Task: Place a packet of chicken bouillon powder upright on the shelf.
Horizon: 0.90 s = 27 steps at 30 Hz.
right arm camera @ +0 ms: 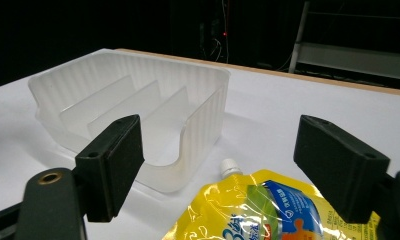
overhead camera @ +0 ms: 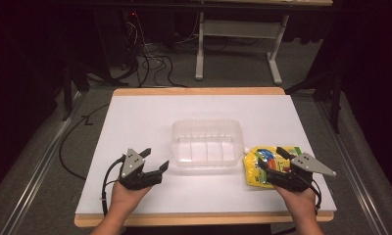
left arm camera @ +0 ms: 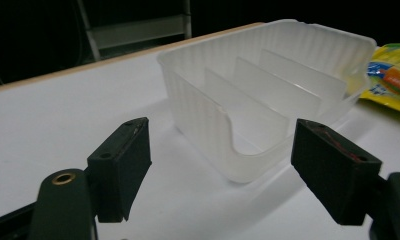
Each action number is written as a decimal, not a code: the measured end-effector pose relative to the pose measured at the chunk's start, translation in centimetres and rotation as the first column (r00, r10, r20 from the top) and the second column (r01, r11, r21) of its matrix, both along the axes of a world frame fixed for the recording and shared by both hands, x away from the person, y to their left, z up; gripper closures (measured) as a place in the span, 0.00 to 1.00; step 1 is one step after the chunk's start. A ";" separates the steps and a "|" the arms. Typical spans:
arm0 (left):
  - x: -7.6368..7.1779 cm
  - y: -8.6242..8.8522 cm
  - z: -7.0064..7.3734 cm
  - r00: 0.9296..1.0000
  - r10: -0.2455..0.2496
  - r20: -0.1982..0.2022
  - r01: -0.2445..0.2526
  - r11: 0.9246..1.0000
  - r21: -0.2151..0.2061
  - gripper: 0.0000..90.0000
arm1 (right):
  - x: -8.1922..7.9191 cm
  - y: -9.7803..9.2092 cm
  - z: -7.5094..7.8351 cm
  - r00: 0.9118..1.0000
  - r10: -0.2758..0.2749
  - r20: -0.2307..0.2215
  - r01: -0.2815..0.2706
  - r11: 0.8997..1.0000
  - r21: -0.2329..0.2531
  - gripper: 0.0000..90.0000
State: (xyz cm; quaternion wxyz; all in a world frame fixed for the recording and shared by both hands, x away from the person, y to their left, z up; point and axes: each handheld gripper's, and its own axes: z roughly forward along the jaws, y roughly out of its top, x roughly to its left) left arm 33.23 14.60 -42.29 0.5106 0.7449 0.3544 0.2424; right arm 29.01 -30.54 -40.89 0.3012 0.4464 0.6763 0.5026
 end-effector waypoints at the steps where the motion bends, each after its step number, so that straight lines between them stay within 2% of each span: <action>1: 0.1 0.2 0.0 1.000 -0.002 -0.007 0.002 1.000 -0.018 0.28 | -0.1 0.0 0.0 1.000 -0.004 -0.002 0.004 1.000 0.002 0.22; 2: 0.2 0.3 0.0 1.000 -0.007 -0.021 0.006 0.999 -0.036 0.28 | -0.2 0.1 -0.1 1.000 -0.002 -0.002 0.002 1.000 0.000 0.22; 4: 0.2 0.1 0.0 1.000 -0.006 -0.013 0.005 0.999 -0.032 0.28 | -0.2 0.2 -0.2 1.000 0.004 -0.005 -0.004 1.000 -0.012 0.22; 5: 0.2 0.0 -0.1 1.000 -0.010 -0.013 0.010 1.000 -0.017 0.28 | -0.2 0.1 -0.2 1.000 0.004 -0.005 -0.004 1.000 -0.015 0.22; 12: 0.3 -0.2 -0.3 1.000 -0.012 -0.028 0.012 1.000 -0.016 0.29 | -0.4 -0.1 -0.6 1.000 -0.001 -0.018 0.001 1.000 -0.017 0.23; 23: 1.0 -0.2 -0.5 1.000 0.006 -0.029 -0.006 1.000 -0.017 0.29 | -0.7 0.4 -1.4 0.999 0.003 -0.047 -0.006 0.998 -0.069 0.24; 27: 1.3 -0.4 -0.6 0.999 0.014 -0.030 -0.014 1.000 -0.003 0.26 | -0.9 0.8 -2.3 0.996 0.011 -0.091 -0.020 0.995 -0.095 0.22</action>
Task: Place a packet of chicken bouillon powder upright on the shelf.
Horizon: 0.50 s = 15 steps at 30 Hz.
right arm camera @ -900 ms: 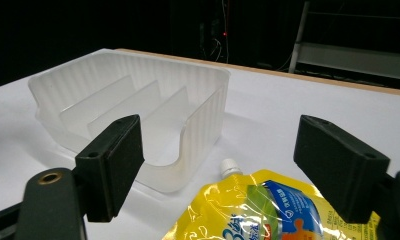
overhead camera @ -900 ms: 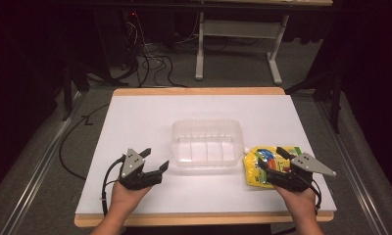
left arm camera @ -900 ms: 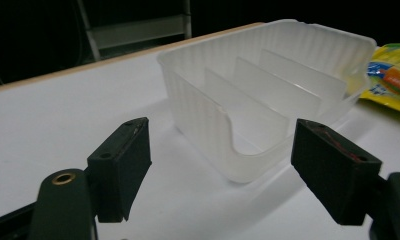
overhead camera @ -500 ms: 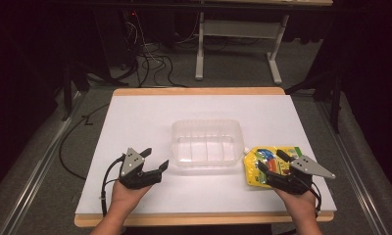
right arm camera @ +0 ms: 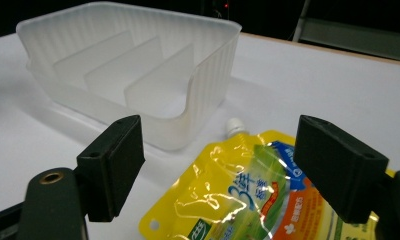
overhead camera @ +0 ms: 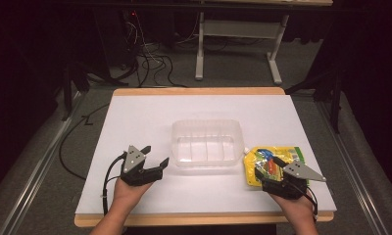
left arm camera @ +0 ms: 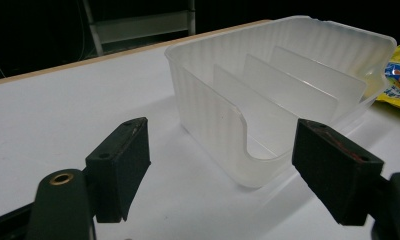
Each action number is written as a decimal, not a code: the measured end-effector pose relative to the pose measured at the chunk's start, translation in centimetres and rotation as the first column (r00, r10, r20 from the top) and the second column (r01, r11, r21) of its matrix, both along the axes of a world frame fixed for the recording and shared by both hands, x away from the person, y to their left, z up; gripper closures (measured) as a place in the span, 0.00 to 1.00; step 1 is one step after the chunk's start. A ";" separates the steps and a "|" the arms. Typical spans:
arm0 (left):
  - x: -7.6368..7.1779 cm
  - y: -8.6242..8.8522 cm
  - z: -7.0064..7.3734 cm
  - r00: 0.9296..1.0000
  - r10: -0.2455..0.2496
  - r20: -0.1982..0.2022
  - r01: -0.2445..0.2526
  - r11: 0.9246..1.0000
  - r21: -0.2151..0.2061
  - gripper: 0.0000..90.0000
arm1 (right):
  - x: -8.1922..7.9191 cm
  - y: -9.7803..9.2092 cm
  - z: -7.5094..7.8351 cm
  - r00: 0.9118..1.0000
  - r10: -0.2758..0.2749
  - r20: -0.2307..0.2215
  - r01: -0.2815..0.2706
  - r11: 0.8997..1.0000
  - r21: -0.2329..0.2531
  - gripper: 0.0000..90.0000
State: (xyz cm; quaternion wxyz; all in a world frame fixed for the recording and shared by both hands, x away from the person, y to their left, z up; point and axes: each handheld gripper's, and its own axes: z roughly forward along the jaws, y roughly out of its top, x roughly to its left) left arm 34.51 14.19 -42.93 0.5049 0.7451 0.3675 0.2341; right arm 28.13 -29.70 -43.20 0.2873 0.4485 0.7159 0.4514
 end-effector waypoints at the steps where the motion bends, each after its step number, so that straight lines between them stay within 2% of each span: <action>1: 0.1 -0.1 -0.1 1.000 0.003 0.001 -0.003 1.000 0.001 0.25 | 0.0 0.1 -0.2 1.000 0.004 -0.003 -0.004 1.000 -0.009 0.21; 4: 0.1 -0.2 0.0 1.000 0.005 0.003 -0.005 1.000 -0.003 0.25 | 0.0 0.4 -0.6 1.000 0.010 -0.025 -0.010 1.000 -0.020 0.20; 6: 0.1 -0.3 0.0 1.000 0.002 0.008 -0.002 1.000 -0.001 0.25 | 0.1 1.1 -1.2 0.998 0.023 -0.061 -0.026 0.998 -0.051 0.18; 7: 0.1 -0.4 0.0 1.000 -0.001 0.010 0.001 1.000 0.002 0.25 | 0.1 1.1 -1.2 0.998 0.023 -0.061 -0.026 0.998 -0.051 0.18; 8: 0.2 -0.5 -0.1 1.000 -0.005 0.006 0.005 1.000 0.004 0.25 | 0.1 1.7 -1.5 0.995 0.037 -0.094 -0.044 0.996 -0.077 0.18; 10: 0.3 -0.5 -0.2 1.000 -0.010 0.002 0.010 1.000 0.018 0.25 | 0.1 1.8 -1.7 0.995 0.036 -0.098 -0.043 0.996 -0.079 0.17; 11: 0.3 -0.6 -0.3 1.000 -0.013 -0.005 0.013 1.000 0.017 0.25 | 0.4 2.2 -2.0 0.991 0.032 -0.132 -0.043 0.996 -0.081 0.15; 15: 0.3 -0.5 -0.3 1.000 -0.018 -0.008 0.018 1.000 0.020 0.25 | 1.0 2.4 -2.8 0.983 0.023 -0.180 -0.041 0.995 -0.095 0.12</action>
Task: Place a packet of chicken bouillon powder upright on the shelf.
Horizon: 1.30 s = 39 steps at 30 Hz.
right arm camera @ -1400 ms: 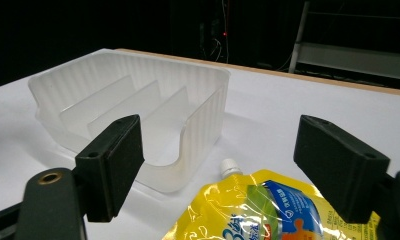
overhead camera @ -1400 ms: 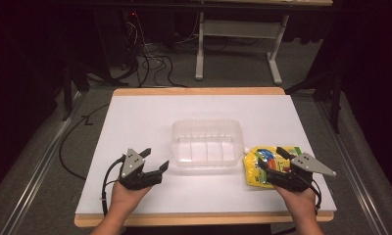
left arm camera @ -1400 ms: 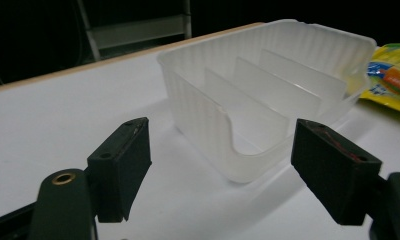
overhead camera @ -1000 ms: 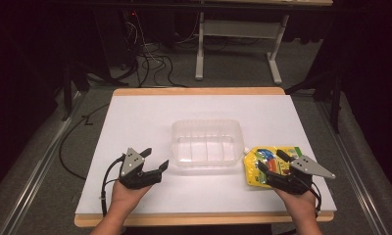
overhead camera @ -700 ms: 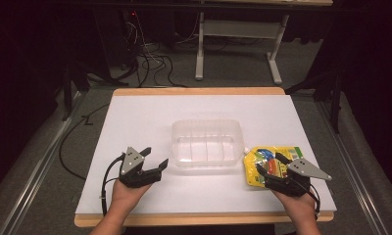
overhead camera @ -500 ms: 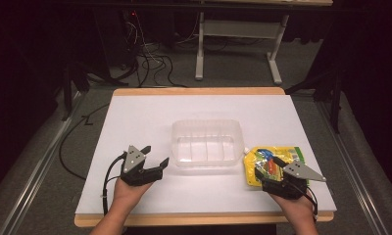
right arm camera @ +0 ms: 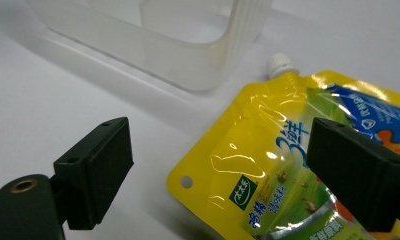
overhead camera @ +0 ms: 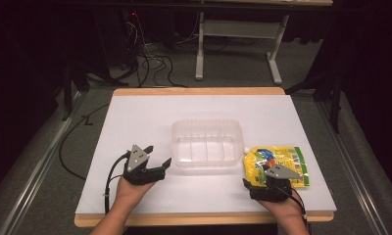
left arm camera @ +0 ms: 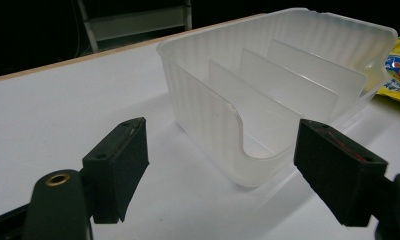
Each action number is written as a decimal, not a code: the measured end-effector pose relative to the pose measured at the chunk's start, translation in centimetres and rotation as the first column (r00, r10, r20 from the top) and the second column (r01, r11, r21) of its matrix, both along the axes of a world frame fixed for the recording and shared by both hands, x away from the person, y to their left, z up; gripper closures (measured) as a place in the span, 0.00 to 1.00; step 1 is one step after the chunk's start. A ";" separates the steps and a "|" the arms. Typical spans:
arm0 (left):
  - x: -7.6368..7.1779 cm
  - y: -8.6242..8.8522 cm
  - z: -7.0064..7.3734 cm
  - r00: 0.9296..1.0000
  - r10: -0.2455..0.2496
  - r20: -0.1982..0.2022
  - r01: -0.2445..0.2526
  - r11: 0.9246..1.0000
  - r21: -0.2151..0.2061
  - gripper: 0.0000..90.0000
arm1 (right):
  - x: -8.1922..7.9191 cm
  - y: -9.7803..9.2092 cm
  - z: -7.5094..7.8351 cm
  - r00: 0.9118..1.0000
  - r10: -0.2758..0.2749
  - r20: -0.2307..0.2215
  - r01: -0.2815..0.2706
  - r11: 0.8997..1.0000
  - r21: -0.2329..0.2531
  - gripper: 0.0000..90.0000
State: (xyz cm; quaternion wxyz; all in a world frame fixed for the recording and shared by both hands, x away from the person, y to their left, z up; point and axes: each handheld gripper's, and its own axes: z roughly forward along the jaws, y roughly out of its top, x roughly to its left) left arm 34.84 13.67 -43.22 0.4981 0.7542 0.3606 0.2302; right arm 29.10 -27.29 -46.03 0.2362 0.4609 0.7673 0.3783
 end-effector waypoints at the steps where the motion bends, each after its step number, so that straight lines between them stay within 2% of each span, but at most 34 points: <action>1: 0.0 0.0 0.0 1.000 -0.002 -0.001 0.002 1.000 0.000 0.25 | 0.0 0.0 0.0 1.000 0.000 0.000 0.000 1.000 0.000 0.12; 5: 0.0 0.0 -0.1 1.000 -0.012 -0.010 0.012 1.000 0.000 0.24 | 0.4 0.2 -0.6 1.000 0.001 -0.021 -0.001 1.000 -0.019 0.12; 7: 0.0 0.0 -0.1 1.000 -0.013 -0.011 0.013 1.000 0.000 0.24 | 0.7 0.5 -1.1 0.999 0.007 -0.034 -0.009 0.999 -0.048 0.11; 9: 0.0 0.0 -0.1 1.000 -0.014 -0.012 0.014 1.000 -0.002 0.24 | 0.7 0.6 -1.2 0.999 0.011 -0.045 -0.013 0.998 -0.057 0.11; 10: -0.1 0.0 -0.1 1.000 -0.016 -0.013 0.016 1.000 -0.001 0.24 | 0.8 0.9 -1.5 0.998 0.010 -0.063 -0.014 0.997 -0.076 0.11; 14: -0.1 -0.1 -0.1 1.000 -0.017 -0.013 0.017 1.000 -0.001 0.24 | 1.0 1.1 -1.8 0.997 0.000 -0.071 -0.008 0.994 -0.112 0.13; 23: 0.0 -0.2 -0.1 0.999 -0.028 -0.022 0.028 1.000 -0.002 0.24 | 1.1 0.9 -2.0 0.997 -0.025 -0.067 0.016 0.991 -0.136 0.21; 24: 0.0 -0.2 -0.1 0.999 -0.029 -0.022 0.029 1.000 -0.002 0.24 | 1.0 0.8 -1.9 0.998 -0.034 -0.054 0.026 0.989 -0.144 0.26; 27: -0.1 -0.2 -0.1 0.999 -0.032 -0.024 0.032 0.999 0.000 0.24 | 1.0 0.5 -1.8 0.998 -0.034 -0.045 0.027 0.991 -0.134 0.28; 28: -0.1 -0.2 -0.2 0.999 -0.035 -0.025 0.035 0.999 0.002 0.24 | 0.8 0.2 -1.4 0.999 -0.036 -0.025 0.033 0.993 -0.112 0.33; 32: -0.1 -0.3 -0.2 0.999 -0.044 -0.033 0.044 0.999 0.005 0.24 | 0.5 0.0 -1.0 0.999 -0.043 0.007 0.043 0.993 -0.112 0.39; 34: -0.1 -0.4 -0.3 0.998 -0.049 -0.033 0.049 0.999 0.009 0.24 | 0.3 -0.6 -0.5 0.997 -0.064 0.029 0.067 0.993 -0.094 0.47; 37: -0.1 -0.5 -0.3 0.998 -0.052 -0.033 0.052 0.999 0.010 0.24 | 0.2 -0.9 -0.4 0.996 -0.079 0.030 0.082 0.992 -0.092 0.51; 39: -0.1 -0.6 -0.3 0.998 -0.054 -0.035 0.054 0.998 0.010 0.24 | 0.2 -1.1 -0.5 0.998 -0.061 0.017 0.062 0.994 -0.087 0.57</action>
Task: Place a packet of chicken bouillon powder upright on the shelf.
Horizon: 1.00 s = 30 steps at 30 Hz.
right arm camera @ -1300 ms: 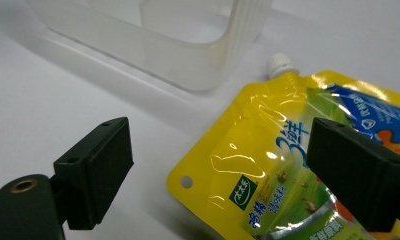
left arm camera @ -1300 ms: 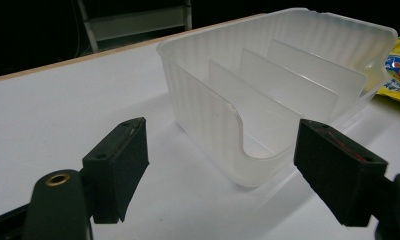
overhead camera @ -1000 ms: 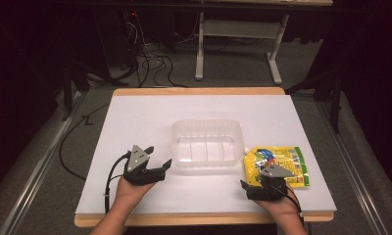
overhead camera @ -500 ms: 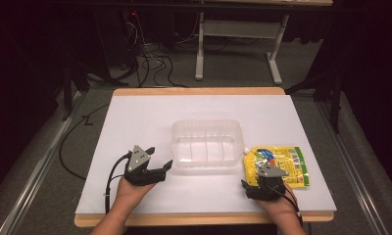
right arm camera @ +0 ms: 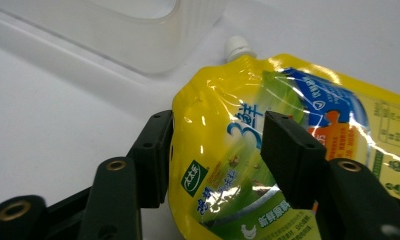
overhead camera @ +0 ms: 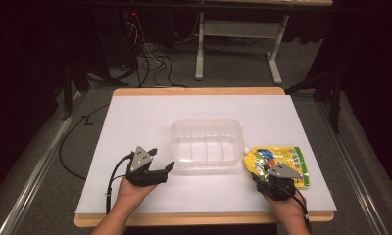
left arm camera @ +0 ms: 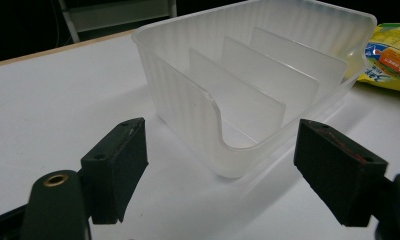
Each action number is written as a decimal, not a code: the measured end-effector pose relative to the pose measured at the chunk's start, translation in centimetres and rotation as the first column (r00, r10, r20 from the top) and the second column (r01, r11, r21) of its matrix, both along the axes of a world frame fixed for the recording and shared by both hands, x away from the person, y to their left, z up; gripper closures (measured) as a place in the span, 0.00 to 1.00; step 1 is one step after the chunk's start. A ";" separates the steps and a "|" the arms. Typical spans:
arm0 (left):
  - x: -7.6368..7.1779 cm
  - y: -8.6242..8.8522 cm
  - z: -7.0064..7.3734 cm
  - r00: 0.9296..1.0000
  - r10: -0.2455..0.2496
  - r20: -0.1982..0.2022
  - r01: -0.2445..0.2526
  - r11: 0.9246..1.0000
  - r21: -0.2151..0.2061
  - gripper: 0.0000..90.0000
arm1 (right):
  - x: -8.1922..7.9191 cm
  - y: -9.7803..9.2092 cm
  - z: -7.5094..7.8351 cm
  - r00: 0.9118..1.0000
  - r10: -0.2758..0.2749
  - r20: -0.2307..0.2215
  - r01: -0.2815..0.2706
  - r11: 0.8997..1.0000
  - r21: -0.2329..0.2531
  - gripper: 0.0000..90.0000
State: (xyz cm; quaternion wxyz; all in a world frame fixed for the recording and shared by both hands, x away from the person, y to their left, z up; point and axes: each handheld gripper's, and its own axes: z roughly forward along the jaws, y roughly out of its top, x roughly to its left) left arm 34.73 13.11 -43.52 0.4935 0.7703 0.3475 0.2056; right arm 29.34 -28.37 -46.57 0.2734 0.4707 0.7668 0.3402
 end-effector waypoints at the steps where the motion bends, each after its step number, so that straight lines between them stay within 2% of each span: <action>1: 0.0 0.0 0.0 1.000 0.000 0.000 0.000 1.000 0.000 0.24 | 0.0 0.0 0.0 1.000 0.000 0.000 0.000 1.000 0.000 0.57; 2: 0.0 0.0 0.0 1.000 0.000 -0.001 0.000 1.000 0.001 0.24 | 0.0 0.1 -0.1 1.000 0.011 -0.011 -0.011 1.000 -0.001 0.59; 6: 0.0 0.1 0.0 1.000 0.002 -0.001 -0.002 1.000 -0.001 0.24 | 0.0 1.0 -0.5 0.998 0.060 -0.038 -0.062 0.995 -0.074 0.68; 7: 0.0 0.1 0.0 1.000 0.003 -0.002 -0.003 1.000 -0.001 0.24 | 0.0 1.2 -0.6 0.997 0.064 -0.041 -0.067 0.995 -0.079 0.69; 12: 0.0 0.1 0.0 1.000 0.001 -0.004 -0.001 1.000 -0.002 0.24 | 0.1 1.5 -0.7 0.997 0.060 -0.052 -0.066 0.991 -0.114 0.70; 13: 0.0 0.1 0.0 1.000 0.000 -0.004 0.000 1.000 -0.002 0.24 | 0.0 1.5 -0.5 0.999 0.041 -0.028 -0.044 0.991 -0.130 0.73; 15: 0.0 0.1 0.0 1.000 0.001 -0.003 -0.001 1.000 -0.003 0.24 | -0.1 1.2 0.0 1.000 0.011 0.012 -0.010 0.992 -0.122 0.77; 16: 0.0 0.1 0.0 1.000 0.001 -0.003 -0.001 1.000 -0.003 0.24 | -0.1 1.2 0.0 1.000 0.011 0.012 -0.010 0.992 -0.122 0.77; 17: 0.0 0.1 0.0 1.000 0.001 -0.004 -0.001 1.000 -0.003 0.24 | -0.1 0.9 0.3 0.999 -0.006 0.033 0.010 0.994 -0.112 0.78; 18: 0.1 0.1 0.0 1.000 0.001 -0.005 -0.001 1.000 -0.003 0.24 | -0.1 0.5 0.2 1.000 -0.012 0.015 0.013 0.995 -0.095 0.78; 19: 0.1 0.1 -0.1 1.000 0.001 -0.006 -0.001 1.000 -0.004 0.24 | -0.1 0.5 -0.1 1.000 -0.002 -0.005 0.001 0.995 -0.100 0.78; 20: 0.1 0.1 -0.1 1.000 0.000 -0.007 0.000 1.000 -0.005 0.24 | -0.1 0.5 -0.1 1.000 -0.002 -0.005 0.001 0.995 -0.100 0.78; 24: 0.1 0.0 -0.1 1.000 -0.004 -0.007 0.004 1.000 0.001 0.24 | 0.1 0.8 -0.7 0.999 0.026 -0.044 -0.031 0.991 -0.128 0.78; 27: 0.1 0.0 -0.1 1.000 -0.003 -0.009 0.003 1.000 0.000 0.24 | 0.4 1.0 -0.9 0.999 0.024 -0.042 -0.030 0.989 -0.147 0.75; 30: 0.1 0.0 -0.1 1.000 -0.005 -0.011 0.005 1.000 0.003 0.24 | 0.8 0.8 -0.9 0.999 0.012 -0.034 -0.017 0.990 -0.141 0.74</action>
